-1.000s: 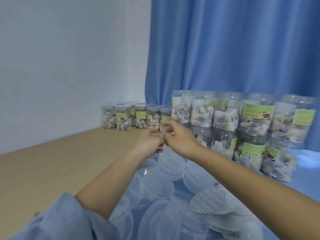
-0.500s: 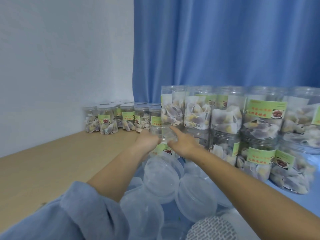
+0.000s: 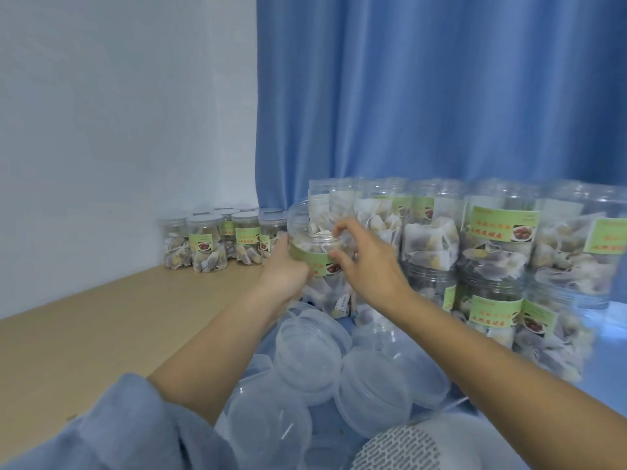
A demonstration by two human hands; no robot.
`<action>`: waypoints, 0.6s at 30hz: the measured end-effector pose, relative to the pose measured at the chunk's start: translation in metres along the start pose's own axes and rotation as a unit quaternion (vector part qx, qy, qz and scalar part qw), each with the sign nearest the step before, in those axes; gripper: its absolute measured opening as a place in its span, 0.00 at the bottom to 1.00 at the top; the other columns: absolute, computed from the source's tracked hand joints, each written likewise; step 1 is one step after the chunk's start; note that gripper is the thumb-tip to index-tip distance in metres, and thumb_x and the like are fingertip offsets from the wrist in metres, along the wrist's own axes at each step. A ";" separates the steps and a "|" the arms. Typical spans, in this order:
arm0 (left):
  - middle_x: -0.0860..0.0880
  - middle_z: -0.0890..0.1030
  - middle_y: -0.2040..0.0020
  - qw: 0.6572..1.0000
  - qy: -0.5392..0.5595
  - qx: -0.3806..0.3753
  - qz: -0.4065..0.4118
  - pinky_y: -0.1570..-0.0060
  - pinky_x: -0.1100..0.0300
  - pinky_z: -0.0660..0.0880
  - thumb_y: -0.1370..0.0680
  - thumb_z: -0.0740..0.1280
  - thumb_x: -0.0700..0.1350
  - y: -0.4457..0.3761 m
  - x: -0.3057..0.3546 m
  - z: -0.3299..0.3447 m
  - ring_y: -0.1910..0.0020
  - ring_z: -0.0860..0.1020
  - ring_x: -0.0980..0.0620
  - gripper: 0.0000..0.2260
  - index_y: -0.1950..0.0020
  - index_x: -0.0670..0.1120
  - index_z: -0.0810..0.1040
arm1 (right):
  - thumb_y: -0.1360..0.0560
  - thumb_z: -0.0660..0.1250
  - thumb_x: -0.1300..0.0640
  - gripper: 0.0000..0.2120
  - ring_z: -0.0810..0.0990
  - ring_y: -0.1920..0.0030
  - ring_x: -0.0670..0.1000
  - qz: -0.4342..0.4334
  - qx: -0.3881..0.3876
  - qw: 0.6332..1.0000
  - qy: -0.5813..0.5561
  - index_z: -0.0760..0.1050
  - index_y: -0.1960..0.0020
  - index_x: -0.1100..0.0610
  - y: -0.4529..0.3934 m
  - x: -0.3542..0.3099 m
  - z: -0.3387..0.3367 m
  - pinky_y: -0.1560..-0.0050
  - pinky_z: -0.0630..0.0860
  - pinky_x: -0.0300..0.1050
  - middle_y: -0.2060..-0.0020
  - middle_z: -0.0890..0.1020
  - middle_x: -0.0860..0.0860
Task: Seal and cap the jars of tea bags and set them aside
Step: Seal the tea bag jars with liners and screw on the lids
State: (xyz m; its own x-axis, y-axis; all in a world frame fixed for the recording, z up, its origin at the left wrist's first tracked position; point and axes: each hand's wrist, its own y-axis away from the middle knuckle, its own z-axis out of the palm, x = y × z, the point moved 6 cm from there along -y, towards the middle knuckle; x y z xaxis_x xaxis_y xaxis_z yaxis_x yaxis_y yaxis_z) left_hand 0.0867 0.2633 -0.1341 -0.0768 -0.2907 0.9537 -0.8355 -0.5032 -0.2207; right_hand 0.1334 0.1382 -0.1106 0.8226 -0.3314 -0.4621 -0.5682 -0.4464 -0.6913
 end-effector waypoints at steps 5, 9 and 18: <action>0.48 0.80 0.43 0.999 0.023 -0.031 0.025 0.40 0.48 0.74 0.30 0.64 0.29 0.048 0.041 0.030 0.43 0.77 0.48 0.26 0.35 0.50 0.70 | 0.23 0.66 0.58 0.09 0.72 0.58 0.48 -0.001 0.018 1.000 0.018 0.69 0.45 0.50 0.035 -0.021 -0.069 0.56 0.65 0.41 0.57 0.75 0.49; 0.48 0.79 0.42 0.997 0.044 -0.059 0.013 0.44 0.53 0.75 0.29 0.65 0.29 0.095 0.059 0.069 0.43 0.77 0.48 0.28 0.33 0.50 0.69 | 0.24 0.66 0.57 0.11 0.73 0.59 0.49 0.009 0.033 0.998 0.048 0.70 0.44 0.51 0.075 -0.021 -0.124 0.61 0.64 0.40 0.59 0.74 0.49; 0.43 0.80 0.43 0.989 0.073 -0.122 -0.029 0.47 0.54 0.74 0.30 0.65 0.29 0.194 0.054 0.192 0.44 0.78 0.43 0.22 0.38 0.45 0.72 | 0.26 0.67 0.52 0.13 0.80 0.55 0.55 0.100 0.043 0.989 0.102 0.67 0.47 0.40 0.192 0.038 -0.220 0.59 0.68 0.43 0.56 0.82 0.57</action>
State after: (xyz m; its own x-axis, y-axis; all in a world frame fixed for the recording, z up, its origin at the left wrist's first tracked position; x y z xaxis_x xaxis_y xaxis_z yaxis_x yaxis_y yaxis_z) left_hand 0.0248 -0.0057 -0.1649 -0.0887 -0.1376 0.9865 -0.9461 -0.2981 -0.1266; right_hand 0.0503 -0.1432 -0.1383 0.6678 -0.5699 -0.4787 -0.7075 -0.2861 -0.6463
